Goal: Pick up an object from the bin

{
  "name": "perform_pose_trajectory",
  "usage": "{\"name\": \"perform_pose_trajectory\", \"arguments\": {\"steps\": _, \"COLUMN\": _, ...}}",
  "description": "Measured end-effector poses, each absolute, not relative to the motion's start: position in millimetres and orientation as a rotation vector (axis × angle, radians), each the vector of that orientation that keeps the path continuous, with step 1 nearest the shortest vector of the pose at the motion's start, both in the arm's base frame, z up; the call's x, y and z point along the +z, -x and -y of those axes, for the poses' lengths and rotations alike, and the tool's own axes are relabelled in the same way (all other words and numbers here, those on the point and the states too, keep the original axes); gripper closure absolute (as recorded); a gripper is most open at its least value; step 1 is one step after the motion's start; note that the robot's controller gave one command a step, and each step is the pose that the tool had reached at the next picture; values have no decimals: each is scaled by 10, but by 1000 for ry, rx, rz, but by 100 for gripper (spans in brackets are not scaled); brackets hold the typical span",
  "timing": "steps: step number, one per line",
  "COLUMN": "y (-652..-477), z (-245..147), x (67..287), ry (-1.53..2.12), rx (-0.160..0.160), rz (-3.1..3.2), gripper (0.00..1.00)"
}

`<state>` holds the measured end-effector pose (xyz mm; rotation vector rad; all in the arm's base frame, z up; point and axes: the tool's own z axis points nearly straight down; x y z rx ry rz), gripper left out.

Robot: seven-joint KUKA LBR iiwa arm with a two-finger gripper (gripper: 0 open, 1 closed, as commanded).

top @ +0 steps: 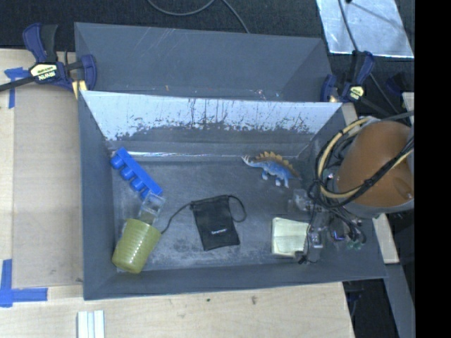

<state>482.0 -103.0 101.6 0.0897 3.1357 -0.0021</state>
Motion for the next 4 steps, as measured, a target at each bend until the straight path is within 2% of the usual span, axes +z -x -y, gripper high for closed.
{"name": "perform_pose_trajectory", "arguments": {"steps": 1, "y": -4930, "z": 1042, "x": 741, "ry": -278, "rx": 0, "rz": -3124, "gripper": 0}}
{"name": "perform_pose_trajectory", "arguments": {"steps": 2, "y": -4978, "z": 1023, "x": 641, "ry": -138, "rx": -4, "rz": -3122, "gripper": 100}}
{"name": "perform_pose_trajectory", "arguments": {"steps": 4, "y": -4964, "z": 1012, "x": 708, "ry": -111, "rx": -3, "rz": -3125, "gripper": 100}}
